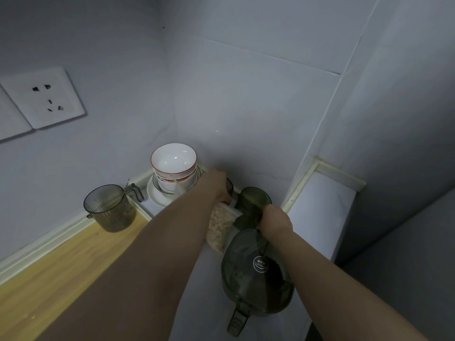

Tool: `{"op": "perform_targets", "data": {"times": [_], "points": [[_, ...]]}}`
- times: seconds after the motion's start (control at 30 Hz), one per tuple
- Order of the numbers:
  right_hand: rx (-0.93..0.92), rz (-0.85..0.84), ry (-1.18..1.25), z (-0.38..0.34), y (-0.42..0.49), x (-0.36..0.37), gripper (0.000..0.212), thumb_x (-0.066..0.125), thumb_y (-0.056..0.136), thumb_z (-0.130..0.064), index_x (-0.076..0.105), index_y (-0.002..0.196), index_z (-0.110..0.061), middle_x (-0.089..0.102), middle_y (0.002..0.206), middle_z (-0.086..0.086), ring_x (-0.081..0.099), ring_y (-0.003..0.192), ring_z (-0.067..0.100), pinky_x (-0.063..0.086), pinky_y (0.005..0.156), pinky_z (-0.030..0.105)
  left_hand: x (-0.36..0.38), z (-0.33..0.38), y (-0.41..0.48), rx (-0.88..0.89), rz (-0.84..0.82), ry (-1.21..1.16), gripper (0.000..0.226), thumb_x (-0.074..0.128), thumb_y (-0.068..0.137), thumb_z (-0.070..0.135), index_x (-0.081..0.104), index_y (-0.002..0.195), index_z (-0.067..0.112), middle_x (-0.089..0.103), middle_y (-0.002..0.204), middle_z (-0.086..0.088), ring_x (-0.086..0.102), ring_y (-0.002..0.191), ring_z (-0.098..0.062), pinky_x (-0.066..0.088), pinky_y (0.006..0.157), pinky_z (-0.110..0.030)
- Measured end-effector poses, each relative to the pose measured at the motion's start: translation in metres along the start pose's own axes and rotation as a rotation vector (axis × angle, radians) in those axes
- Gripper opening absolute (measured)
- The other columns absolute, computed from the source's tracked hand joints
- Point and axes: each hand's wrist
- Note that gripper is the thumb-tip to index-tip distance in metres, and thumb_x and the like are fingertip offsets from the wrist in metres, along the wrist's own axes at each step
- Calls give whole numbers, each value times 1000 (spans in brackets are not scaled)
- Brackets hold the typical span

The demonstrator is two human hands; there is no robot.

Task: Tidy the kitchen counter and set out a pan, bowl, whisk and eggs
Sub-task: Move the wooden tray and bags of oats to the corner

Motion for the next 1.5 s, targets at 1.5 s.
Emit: {"op": "perform_targets", "data": {"times": [1.5], "points": [[-648, 294, 20, -173, -141, -21, 24, 45, 86, 7, 61, 102, -1, 66, 104, 18, 62, 101, 32, 45, 78, 32, -64, -136, -295, -533, 481, -277, 81, 68, 71, 45, 35, 143, 27, 38, 136, -6, 39, 123, -29, 45, 97, -41]]}}
Point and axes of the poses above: each hand's wrist, its own y-axis towards the middle knuckle, its own x-axis out of the palm, z = x × y
